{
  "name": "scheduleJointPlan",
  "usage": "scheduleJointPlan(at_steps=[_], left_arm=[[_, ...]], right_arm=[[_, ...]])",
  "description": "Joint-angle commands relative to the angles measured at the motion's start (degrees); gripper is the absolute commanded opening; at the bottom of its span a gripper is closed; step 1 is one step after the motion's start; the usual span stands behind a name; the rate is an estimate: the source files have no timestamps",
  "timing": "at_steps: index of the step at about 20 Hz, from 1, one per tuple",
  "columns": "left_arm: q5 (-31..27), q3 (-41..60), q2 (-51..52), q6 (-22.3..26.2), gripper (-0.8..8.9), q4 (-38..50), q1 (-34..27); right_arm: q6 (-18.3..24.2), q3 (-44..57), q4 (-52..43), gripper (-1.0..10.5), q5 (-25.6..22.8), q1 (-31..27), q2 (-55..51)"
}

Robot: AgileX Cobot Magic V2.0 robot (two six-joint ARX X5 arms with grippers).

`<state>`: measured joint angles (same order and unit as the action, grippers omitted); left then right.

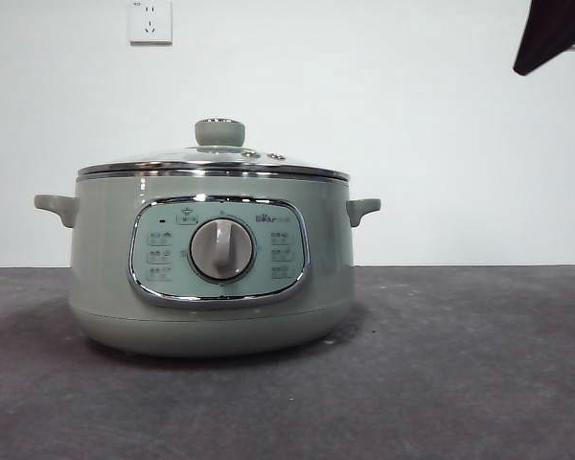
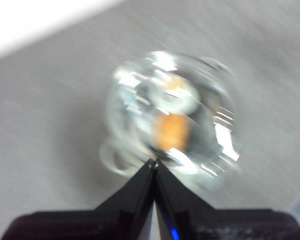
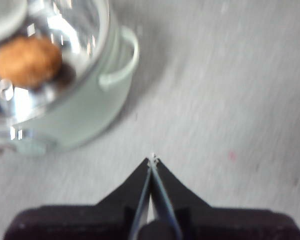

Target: Pick up the potato,open the lid,put the potato in the pot,close the lid

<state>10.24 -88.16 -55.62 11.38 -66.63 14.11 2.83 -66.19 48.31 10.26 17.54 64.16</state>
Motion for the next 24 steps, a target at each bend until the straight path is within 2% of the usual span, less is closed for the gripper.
scheduleJointPlan(at_steps=[1,3,5,7,9,14,19,24], left_arm=[[0.3,17.6,9.3,1.8,-0.03,18.0,-5.1],[0.3,34.8,18.7,1.7,-0.03,34.5,-8.7],[0.3,49.6,26.4,0.4,-0.03,47.3,-10.8],[0.3,61.5,33.4,-2.3,-0.03,56.7,-11.6],[0.1,69.9,39.1,-4.0,-0.03,61.8,-11.6],[-7.1,81.4,50.0,-10.4,-0.03,63.6,-10.7],[-7.9,87.8,55.4,-11.8,-0.03,65.5,-10.7],[-8.3,87.7,55.4,-11.8,-0.03,59.5,-10.7]], right_arm=[[0.2,0.5,-3.1,0.0,-0.8,0.0,0.2],[0.2,0.5,-5.0,0.0,-1.9,0.0,0.2],[0.2,0.5,-5.5,0.0,-2.4,0.0,0.2],[0.2,0.5,-5.4,0.0,-2.4,0.0,0.2],[0.2,0.5,-5.4,0.0,-2.4,0.0,0.2],[0.2,0.5,-5.4,0.0,-2.4,0.0,0.2],[0.2,0.5,-5.5,0.0,-2.4,0.0,0.2],[0.2,0.5,-5.4,0.0,-2.4,0.0,0.2]])
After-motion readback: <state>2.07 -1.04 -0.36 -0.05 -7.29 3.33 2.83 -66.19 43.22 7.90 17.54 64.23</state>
